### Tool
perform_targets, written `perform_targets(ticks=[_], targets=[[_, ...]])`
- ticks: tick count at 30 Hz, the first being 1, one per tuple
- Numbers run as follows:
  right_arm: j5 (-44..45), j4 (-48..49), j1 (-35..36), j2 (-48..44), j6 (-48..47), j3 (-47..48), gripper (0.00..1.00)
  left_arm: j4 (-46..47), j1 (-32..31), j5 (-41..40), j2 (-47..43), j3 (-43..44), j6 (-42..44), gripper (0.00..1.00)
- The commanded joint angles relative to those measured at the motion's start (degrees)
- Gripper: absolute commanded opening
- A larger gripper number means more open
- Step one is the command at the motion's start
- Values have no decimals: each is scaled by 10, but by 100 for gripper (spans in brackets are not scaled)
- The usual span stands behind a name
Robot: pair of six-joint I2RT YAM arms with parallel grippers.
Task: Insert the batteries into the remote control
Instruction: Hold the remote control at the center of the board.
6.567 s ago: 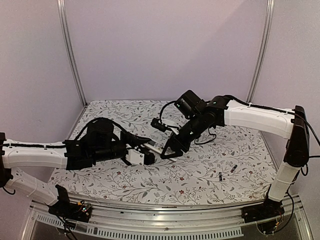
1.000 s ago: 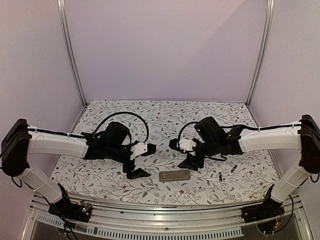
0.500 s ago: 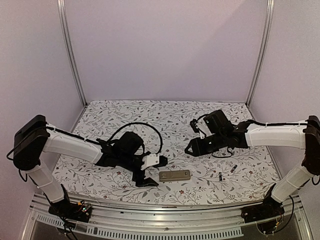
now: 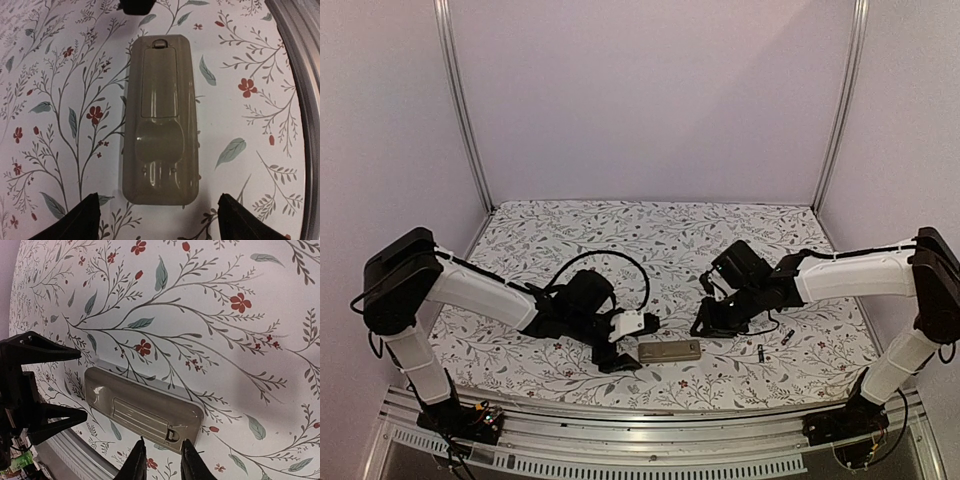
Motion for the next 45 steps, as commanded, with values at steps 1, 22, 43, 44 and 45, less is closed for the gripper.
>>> perform_targets(ticks=[1,22,43,44,45], targets=[[-6,-31,8,23,23,18,22,29,-11,-4,10,1,-7,81],[26,-102,22,70,12,67,12,57,-21,5,41,0,-28,61],[24,-111,34,125,-9,101,7,65,-21,11,49,-3,-33,53],[24,-116,35,126,-10,102,7,65,-22,10,49,-3,-34,52],[25,-120,36,127,-10,102,7,65,-22,11,49,-2,-33,51]])
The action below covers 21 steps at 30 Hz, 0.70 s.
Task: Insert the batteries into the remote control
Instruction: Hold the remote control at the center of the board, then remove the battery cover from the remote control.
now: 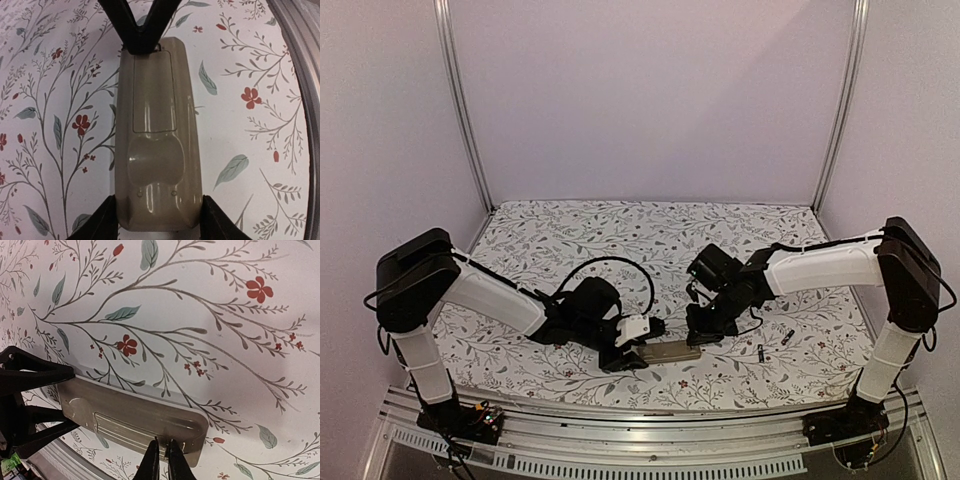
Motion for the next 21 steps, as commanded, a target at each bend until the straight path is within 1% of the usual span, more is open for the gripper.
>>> perform_targets(ticks=[1,4,6,11,21], targets=[[11,-26,10,22,-10,4,7,9,-9,6,8,-3,-3,50],[12,-39,11,21,-8,5,7,8,-9,6,8,-2,-3,49],[16,-49,11,20,-9,10,7,8,-9,5,8,-2,-4,45],[31,-78,14,21,-16,33,7,8,-9,5,8,-2,-4,44],[26,-61,17,48,-17,27,7,8,-13,1,7,-3,-4,44]])
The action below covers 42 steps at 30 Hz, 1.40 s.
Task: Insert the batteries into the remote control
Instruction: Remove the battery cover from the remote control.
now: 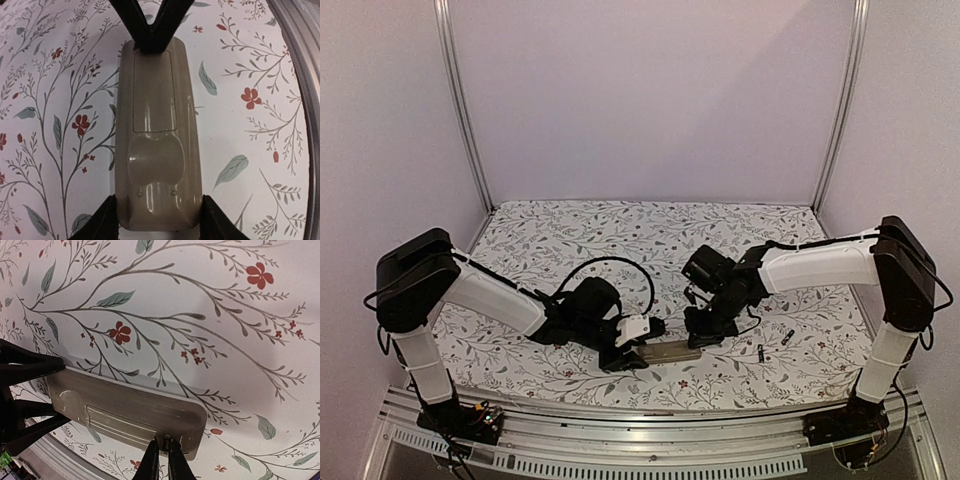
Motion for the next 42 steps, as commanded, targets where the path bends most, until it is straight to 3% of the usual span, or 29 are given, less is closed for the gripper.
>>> perform_targets(ticks=[1,19,34,42], targets=[[9,-5,7,35,-6,-6,7,7,-12,1,7,-3,-3,45],[-128,145,6,-11,-22,-30,3,8,-15,1,7,-2,1,43],[-113,140,6,-42,-26,-16,3,7,-15,-2,7,-3,-1,43],[-24,29,-20,-57,-4,-40,5,8,-16,-5,6,-2,-1,43]])
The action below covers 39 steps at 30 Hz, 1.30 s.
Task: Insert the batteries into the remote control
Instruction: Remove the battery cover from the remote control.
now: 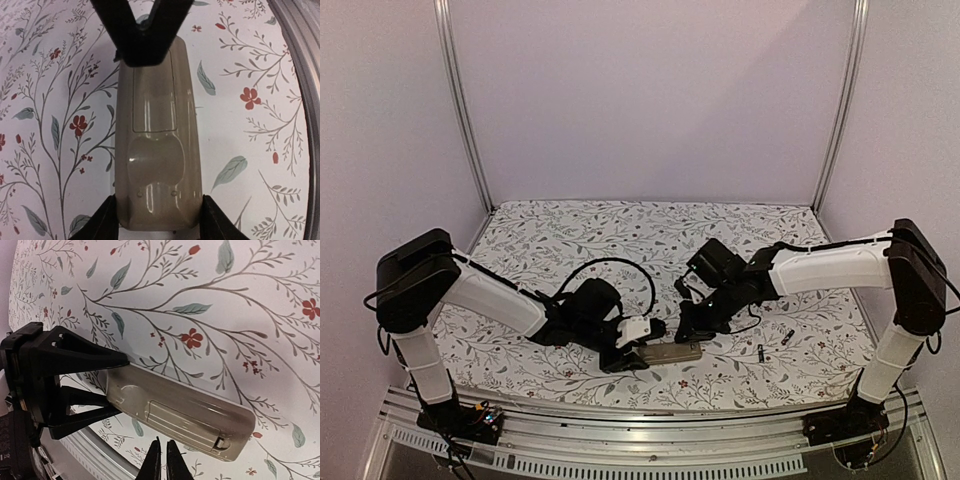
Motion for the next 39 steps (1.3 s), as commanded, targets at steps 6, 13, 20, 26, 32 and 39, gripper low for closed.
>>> perform_targets(ticks=[6,13,20,26,32,39], targets=[[108,-129,-13,-6,20,13,11,1,-18,-15,5,4,2,39],[112,-142,0,19,22,27,11,6,-26,-31,1,3,13,23],[123,-136,2,30,24,41,11,16,-37,-65,-5,3,23,0],[130,-143,8,39,30,46,10,21,-43,-79,-8,1,27,0],[154,-171,25,37,42,50,9,25,-51,-104,-8,2,27,0],[157,-166,30,47,47,55,7,25,-55,-106,-10,0,28,0]])
